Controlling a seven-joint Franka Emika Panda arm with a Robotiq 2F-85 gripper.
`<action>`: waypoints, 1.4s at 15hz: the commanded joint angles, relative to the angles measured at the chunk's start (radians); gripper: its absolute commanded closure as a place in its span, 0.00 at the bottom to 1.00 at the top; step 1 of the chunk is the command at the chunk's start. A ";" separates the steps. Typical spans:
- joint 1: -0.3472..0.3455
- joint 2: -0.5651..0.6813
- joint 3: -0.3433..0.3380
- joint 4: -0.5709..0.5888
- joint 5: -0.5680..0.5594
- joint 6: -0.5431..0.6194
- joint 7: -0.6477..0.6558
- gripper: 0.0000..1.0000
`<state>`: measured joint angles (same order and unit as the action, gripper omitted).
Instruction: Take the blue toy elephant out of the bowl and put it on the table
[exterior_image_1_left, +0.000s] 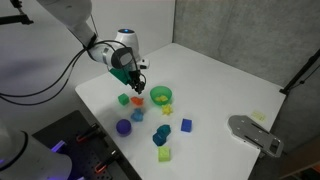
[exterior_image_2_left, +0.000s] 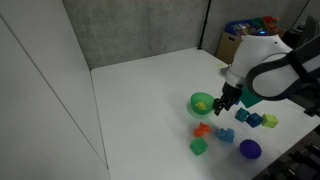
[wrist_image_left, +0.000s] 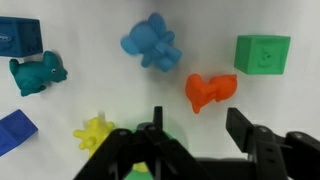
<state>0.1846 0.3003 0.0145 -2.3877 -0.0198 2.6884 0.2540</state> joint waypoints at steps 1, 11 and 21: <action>-0.008 -0.069 -0.008 -0.045 -0.042 -0.020 -0.007 0.03; -0.068 -0.248 -0.036 0.016 -0.170 -0.173 -0.043 0.00; -0.149 -0.469 -0.036 0.098 -0.090 -0.559 -0.193 0.00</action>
<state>0.0625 -0.0932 -0.0238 -2.2904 -0.1567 2.2237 0.1335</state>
